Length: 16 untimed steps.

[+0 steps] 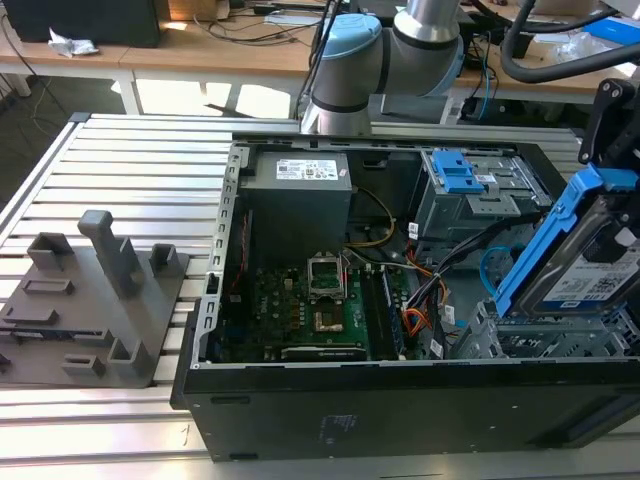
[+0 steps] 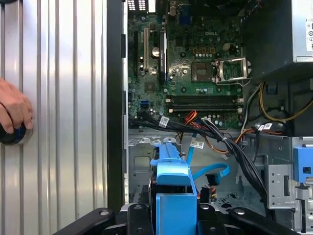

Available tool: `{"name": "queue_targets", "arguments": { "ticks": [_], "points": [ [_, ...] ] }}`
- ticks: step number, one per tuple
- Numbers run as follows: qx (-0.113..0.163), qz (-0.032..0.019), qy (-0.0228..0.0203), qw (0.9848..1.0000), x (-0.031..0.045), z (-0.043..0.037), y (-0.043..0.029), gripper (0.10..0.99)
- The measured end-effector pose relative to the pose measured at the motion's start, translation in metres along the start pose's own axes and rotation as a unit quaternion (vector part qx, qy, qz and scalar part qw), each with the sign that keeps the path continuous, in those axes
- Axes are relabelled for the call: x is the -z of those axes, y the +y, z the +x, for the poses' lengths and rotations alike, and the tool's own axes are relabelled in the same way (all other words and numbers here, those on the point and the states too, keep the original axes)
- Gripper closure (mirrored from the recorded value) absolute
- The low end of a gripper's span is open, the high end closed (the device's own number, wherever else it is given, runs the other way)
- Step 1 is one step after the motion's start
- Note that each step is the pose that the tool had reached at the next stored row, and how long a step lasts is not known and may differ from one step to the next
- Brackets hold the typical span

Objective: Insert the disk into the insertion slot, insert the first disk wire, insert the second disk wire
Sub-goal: 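Insert the disk into the insertion slot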

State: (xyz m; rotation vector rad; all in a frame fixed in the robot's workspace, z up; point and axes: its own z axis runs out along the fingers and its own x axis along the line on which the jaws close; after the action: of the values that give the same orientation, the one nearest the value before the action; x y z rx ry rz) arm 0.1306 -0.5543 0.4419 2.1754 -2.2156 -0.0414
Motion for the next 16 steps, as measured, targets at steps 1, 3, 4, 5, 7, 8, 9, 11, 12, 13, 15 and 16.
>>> {"name": "queue_targets", "arguments": {
  "ticks": [1, 3, 4, 5, 7, 8, 9, 11, 12, 13, 15, 16],
  "points": [
    [0.000, 0.0000, 0.0000, 1.0000, -0.0012, -0.0006, -0.0004, 0.729],
    [0.000, 0.0000, -0.0001, 1.0000, -0.0026, -0.0020, -0.0016, 0.729],
    [0.000, 0.0000, 0.0000, 1.0000, -0.0035, -0.0030, -0.0027, 0.729],
    [0.000, -0.0001, 0.0001, 1.0000, -0.0042, -0.0037, -0.0035, 0.729],
    [0.000, -0.0001, 0.0000, 1.0000, -0.0066, -0.0052, -0.0043, 0.729],
    [0.000, -0.0001, -0.0001, 1.0000, -0.0077, -0.0056, -0.0044, 0.729],
    [0.000, -0.0001, -0.0001, 1.0000, -0.0097, -0.0061, -0.0047, 0.729],
    [0.000, -0.0001, 0.0000, 1.0000, -0.0114, -0.0063, -0.0048, 0.729],
    [0.000, -0.0001, 0.0000, 1.0000, -0.0127, -0.0064, -0.0049, 0.729],
    [0.000, -0.0001, 0.0000, 1.0000, -0.0136, -0.0064, -0.0049, 0.729],
    [0.000, -0.0002, 0.0000, 1.0000, -0.0156, -0.0064, -0.0050, 0.729],
    [0.000, -0.0001, 0.0000, 1.0000, -0.0164, -0.0064, -0.0051, 0.729]
  ]
}}
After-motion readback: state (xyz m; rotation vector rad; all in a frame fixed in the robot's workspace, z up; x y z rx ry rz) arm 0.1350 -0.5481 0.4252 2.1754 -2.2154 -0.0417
